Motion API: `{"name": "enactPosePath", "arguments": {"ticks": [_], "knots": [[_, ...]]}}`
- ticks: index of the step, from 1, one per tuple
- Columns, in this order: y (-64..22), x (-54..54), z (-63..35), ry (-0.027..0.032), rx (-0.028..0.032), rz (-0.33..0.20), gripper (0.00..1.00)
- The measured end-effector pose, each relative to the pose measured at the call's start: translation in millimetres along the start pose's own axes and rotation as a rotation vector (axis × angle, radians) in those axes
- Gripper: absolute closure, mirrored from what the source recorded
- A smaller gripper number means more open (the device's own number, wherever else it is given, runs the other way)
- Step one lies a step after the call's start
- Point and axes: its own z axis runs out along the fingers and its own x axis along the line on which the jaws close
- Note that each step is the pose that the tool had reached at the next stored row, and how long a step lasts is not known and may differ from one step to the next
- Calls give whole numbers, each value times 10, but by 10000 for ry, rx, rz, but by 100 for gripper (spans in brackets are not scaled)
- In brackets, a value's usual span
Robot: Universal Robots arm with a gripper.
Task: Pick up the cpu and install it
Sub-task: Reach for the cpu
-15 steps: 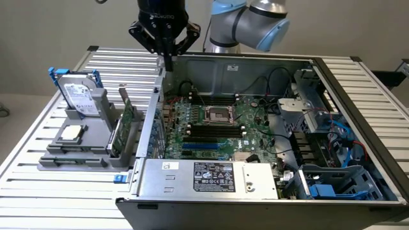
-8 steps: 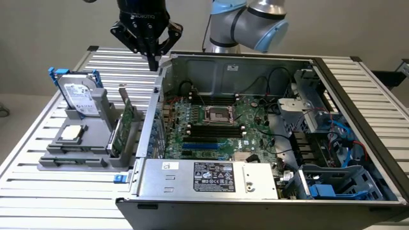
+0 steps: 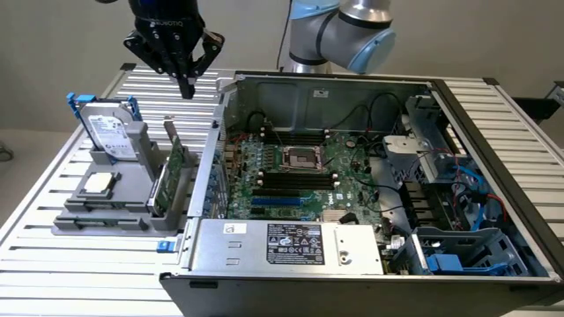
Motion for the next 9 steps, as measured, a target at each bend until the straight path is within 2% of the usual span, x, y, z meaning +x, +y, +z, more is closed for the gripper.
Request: {"name": "enactPosePath", "arguments": {"ticks": [9], "knots": [[-30,408,26,-1,0,-1,89]]}}
